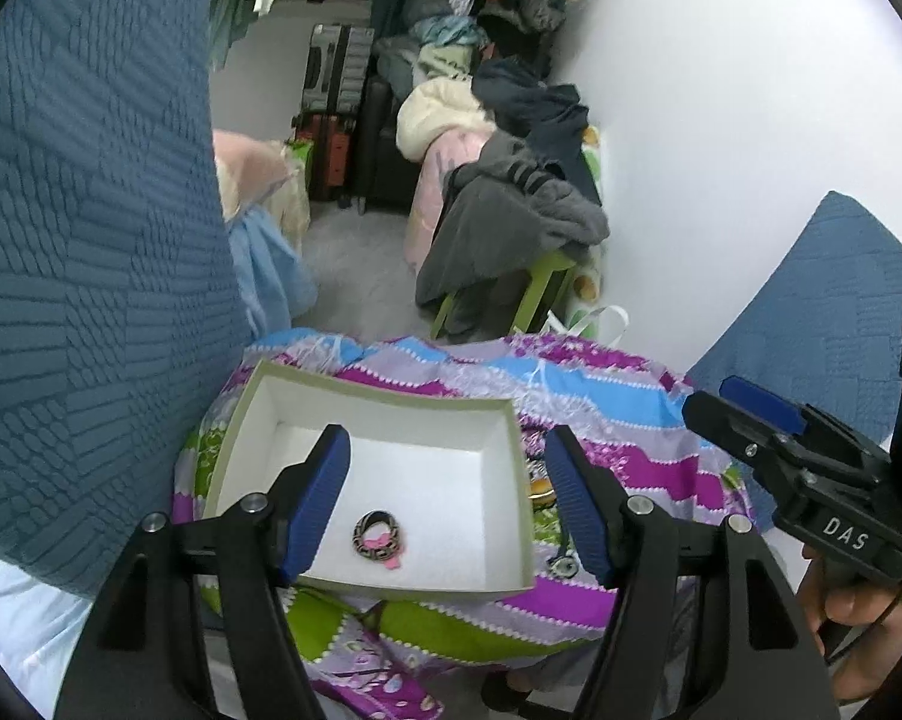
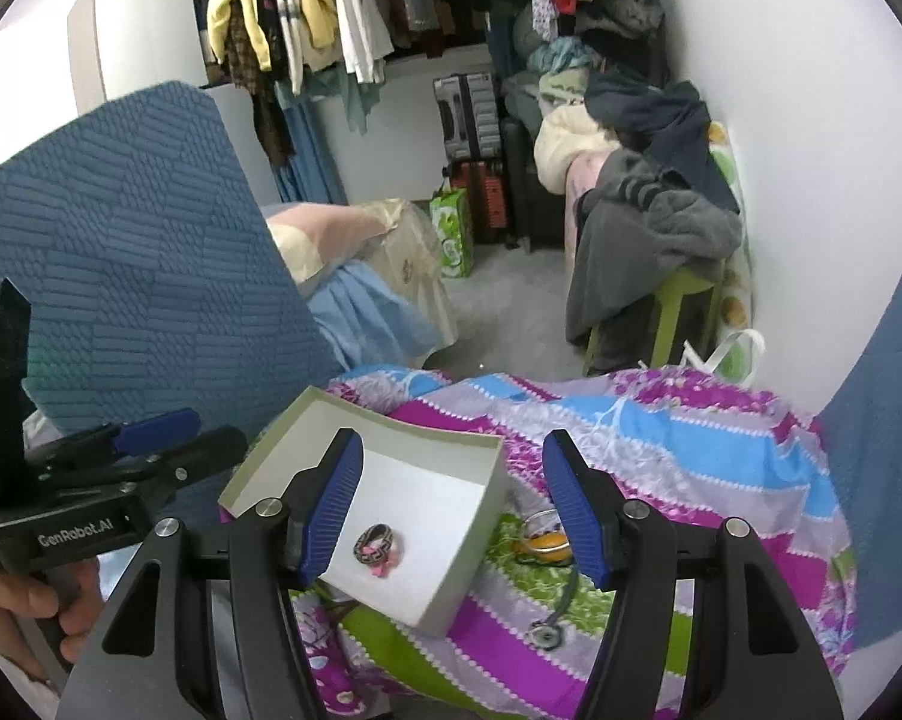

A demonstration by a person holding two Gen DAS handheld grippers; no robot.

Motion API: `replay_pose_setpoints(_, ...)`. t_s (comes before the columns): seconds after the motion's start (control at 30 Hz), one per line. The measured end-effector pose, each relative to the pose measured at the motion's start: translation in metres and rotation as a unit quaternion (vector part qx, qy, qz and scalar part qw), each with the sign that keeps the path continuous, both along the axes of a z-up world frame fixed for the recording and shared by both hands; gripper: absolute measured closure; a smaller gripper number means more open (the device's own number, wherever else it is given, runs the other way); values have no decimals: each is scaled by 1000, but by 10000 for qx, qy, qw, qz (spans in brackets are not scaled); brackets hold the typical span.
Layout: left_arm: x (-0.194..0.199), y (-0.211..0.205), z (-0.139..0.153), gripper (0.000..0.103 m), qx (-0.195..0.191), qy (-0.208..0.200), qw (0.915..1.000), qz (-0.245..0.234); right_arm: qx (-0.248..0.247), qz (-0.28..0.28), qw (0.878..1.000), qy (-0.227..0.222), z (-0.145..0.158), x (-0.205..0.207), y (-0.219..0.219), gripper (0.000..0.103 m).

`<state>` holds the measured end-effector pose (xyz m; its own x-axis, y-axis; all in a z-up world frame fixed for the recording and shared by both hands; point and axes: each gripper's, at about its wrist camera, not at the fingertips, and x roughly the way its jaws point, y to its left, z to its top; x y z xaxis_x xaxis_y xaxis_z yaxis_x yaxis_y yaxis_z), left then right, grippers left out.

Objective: Organize jewelry
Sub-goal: 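Withdraw both tools from the box back toward the jewelry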

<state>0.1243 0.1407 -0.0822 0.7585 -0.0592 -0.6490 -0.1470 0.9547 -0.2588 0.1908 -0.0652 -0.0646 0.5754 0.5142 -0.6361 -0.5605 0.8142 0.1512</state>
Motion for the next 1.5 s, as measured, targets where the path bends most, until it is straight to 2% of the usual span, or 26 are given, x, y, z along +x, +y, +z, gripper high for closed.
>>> replay_pose_setpoints(0.17,-4,-18,13,34,56,-126,9999,-59,0,-128,9999,-92,4,-3,-23,42)
replay_pose_setpoints(0.33,-1,-37,8,33,-7,-104,9999,-124,-48,-315,9994,-117,-3,-5,-50,42)
replay_pose_setpoints(0.57,5,-66,-14,33,-181,-6,9995,-244,-118,-502,9986,-95,-23,-6,-80,42)
replay_pose_setpoints(0.77,11,-87,-37,33,-362,58,9983,-460,-138,-591,9982,36,-53,-5,-103,42)
replay_pose_setpoints(0.8,12,-92,-41,35,-378,90,9981,-470,-131,-595,9981,105,-60,-4,-106,43)
replay_pose_setpoints(0.93,20,-110,-60,54,-514,287,9958,-699,-203,-594,9974,351,-92,0,-115,45)
replay_pose_setpoints(1.07,32,-129,-83,63,-500,531,9937,-847,-266,-445,9965,662,-126,9,-119,54)
replay_pose_setpoints(1.13,37,-136,-97,71,-556,661,9920,-923,-335,-332,9955,822,-145,17,-118,59)
replay_pose_setpoints(1.27,43,-150,-117,74,-610,878,9892,-1000,-405,-105,9924,1160,-180,37,-114,62)
replay_pose_setpoints(1.5,47,-156,-139,75,-575,1130,9872,-966,-593,95,9871,1481,-219,66,-105,65)
